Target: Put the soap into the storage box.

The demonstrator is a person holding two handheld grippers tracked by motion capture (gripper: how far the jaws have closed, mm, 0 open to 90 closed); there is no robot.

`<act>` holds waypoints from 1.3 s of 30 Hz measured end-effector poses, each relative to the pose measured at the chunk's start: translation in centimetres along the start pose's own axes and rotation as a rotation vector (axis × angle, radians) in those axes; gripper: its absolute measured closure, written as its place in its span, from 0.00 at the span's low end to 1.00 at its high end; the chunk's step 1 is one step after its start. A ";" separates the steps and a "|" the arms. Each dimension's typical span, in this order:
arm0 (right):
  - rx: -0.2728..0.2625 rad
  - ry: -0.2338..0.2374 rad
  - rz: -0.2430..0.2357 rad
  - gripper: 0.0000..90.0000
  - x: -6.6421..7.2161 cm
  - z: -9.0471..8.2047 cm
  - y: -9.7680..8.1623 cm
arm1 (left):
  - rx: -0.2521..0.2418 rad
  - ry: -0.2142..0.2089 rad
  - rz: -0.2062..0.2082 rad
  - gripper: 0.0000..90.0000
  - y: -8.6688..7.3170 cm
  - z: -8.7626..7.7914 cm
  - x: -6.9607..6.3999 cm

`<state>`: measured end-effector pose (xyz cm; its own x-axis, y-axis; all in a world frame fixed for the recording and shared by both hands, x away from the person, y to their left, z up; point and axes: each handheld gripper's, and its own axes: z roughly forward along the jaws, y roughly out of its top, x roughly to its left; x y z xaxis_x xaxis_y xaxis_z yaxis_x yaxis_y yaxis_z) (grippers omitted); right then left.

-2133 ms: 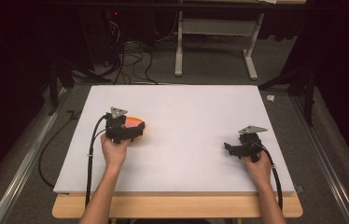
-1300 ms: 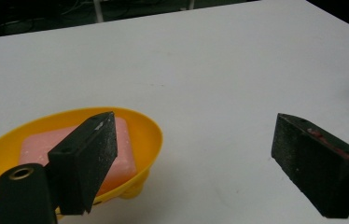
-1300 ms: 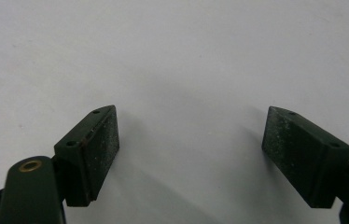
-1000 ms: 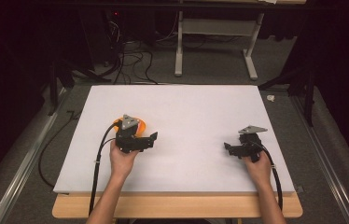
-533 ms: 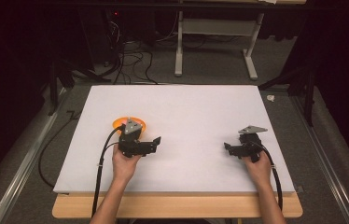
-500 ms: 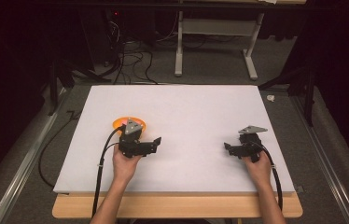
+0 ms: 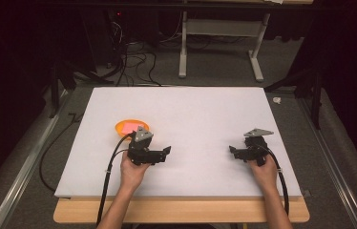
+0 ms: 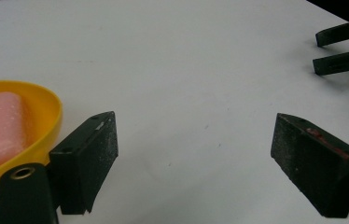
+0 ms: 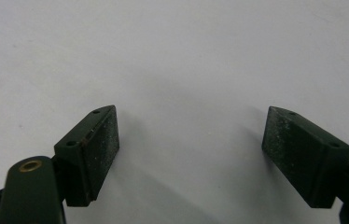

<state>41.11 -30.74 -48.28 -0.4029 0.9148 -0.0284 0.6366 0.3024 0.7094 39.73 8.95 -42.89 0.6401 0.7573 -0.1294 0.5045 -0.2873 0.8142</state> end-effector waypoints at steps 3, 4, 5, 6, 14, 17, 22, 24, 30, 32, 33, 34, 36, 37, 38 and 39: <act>0.000 0.000 0.000 0.22 0.0 0.0 0.0 | 0.010 -0.008 -0.001 0.17 -0.3 0.3 -0.2; 0.000 0.000 0.000 0.22 0.0 0.0 0.0 | 0.015 -0.008 0.004 0.17 -0.3 0.4 -0.3; 0.000 0.000 0.000 0.22 0.0 0.0 0.0 | 0.021 -0.006 0.010 0.17 -0.4 0.5 -0.4; 0.000 0.000 0.000 0.22 0.0 0.0 0.0 | 0.025 -0.008 0.014 0.17 -0.5 0.5 -0.5; 0.000 0.001 0.000 0.22 0.0 0.0 0.0 | 0.054 -0.019 0.019 0.17 -1.2 1.3 -0.9; -0.001 0.001 0.000 0.22 0.0 0.0 0.0 | 0.068 -0.012 0.030 0.17 -1.5 1.7 -1.0; -0.001 0.001 0.000 0.22 0.0 0.0 0.0 | 0.099 -0.007 0.044 0.17 -2.1 2.5 -1.2; -0.001 0.001 0.000 0.22 0.0 0.0 0.0 | 0.105 -0.004 0.047 0.17 -2.3 2.9 -1.3; 0.000 0.000 0.003 0.22 0.0 0.0 0.0 | 0.115 0.041 0.046 0.18 -3.0 3.9 -1.2; -0.001 0.001 0.000 0.22 0.0 0.0 0.0 | 0.122 0.063 0.044 0.19 -3.3 4.3 -1.2; -0.001 0.001 0.000 0.22 0.0 0.0 0.0 | 0.133 0.071 0.044 0.19 -3.5 4.5 -1.1; 0.000 0.001 0.001 0.22 0.0 0.0 0.0 | 0.150 0.079 0.052 0.19 -3.7 4.8 -1.2; 0.000 0.001 0.000 0.22 0.0 0.0 0.0 | 0.140 0.095 0.071 0.18 -3.9 4.9 -1.4; -0.001 0.001 0.001 0.22 0.0 0.0 0.0 | 0.139 0.100 0.070 0.17 -3.9 4.9 -1.4; 0.000 0.001 0.001 0.22 0.0 0.0 0.0 | 0.139 0.100 0.065 0.17 -3.9 4.9 -1.3; -0.001 0.001 0.001 0.22 0.0 0.0 0.0 | 0.139 0.099 0.064 0.17 -3.9 4.9 -1.3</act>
<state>41.11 -30.74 -48.28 -0.4025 0.9150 -0.0271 0.6367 0.3011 0.7099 39.77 6.20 -48.69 0.6170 0.7868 -0.0177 0.5441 -0.4102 0.7319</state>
